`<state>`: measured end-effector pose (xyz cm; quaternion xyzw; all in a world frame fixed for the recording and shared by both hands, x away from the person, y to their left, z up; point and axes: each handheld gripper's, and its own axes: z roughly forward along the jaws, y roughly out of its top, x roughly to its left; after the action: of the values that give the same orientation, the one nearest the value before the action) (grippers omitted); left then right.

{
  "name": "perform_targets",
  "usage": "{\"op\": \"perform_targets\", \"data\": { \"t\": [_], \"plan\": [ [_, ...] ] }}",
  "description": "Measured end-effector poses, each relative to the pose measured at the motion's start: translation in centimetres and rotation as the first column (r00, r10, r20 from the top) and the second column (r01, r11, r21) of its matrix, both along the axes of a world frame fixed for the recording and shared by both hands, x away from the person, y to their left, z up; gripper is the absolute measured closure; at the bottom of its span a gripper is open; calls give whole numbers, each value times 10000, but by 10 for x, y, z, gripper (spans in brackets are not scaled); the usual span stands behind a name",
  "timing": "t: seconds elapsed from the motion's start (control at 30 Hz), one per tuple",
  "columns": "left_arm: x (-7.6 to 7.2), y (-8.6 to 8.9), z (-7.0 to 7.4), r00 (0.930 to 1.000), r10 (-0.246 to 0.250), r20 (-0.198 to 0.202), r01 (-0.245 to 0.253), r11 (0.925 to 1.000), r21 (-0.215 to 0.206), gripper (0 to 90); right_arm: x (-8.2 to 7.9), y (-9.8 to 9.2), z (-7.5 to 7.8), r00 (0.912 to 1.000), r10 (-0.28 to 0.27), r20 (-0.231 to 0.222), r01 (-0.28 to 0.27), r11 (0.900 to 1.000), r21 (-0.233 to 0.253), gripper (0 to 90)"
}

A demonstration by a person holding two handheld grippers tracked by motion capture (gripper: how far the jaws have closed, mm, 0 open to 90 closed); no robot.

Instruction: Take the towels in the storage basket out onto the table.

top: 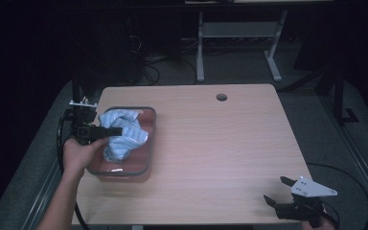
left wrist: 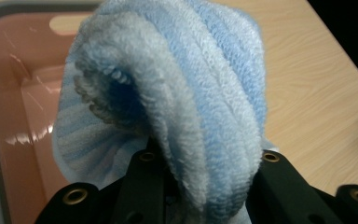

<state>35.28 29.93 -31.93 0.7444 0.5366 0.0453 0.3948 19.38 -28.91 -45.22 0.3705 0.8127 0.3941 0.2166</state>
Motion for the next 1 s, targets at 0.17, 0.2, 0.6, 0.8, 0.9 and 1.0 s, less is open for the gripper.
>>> {"op": "perform_targets", "data": {
  "t": [0.17,0.2,0.6,0.8,0.9,1.0],
  "plan": [
    [1,-3,9,9999,-129,66,129,9999,45,729,0,-1,1,10000,-89,12,89,10000,42,139],
    [1,-3,11,9998,-170,74,170,9999,9,729,1,-1,0,10000,-85,25,84,10000,37,139],
    [3,-15,34,9983,-390,429,402,9988,-271,729,0,-2,1,10000,-81,32,81,10000,41,139],
    [5,-24,43,9967,-622,526,633,9978,-194,729,0,-3,1,9999,-161,37,160,9999,57,139],
    [6,-29,48,9957,-694,612,706,9973,-180,729,0,-2,1,9998,-184,-37,185,9998,98,139],
    [5,-35,55,9940,-804,745,813,9966,-95,729,1,-2,1,9999,-146,27,146,9999,60,139]
  ]
}}
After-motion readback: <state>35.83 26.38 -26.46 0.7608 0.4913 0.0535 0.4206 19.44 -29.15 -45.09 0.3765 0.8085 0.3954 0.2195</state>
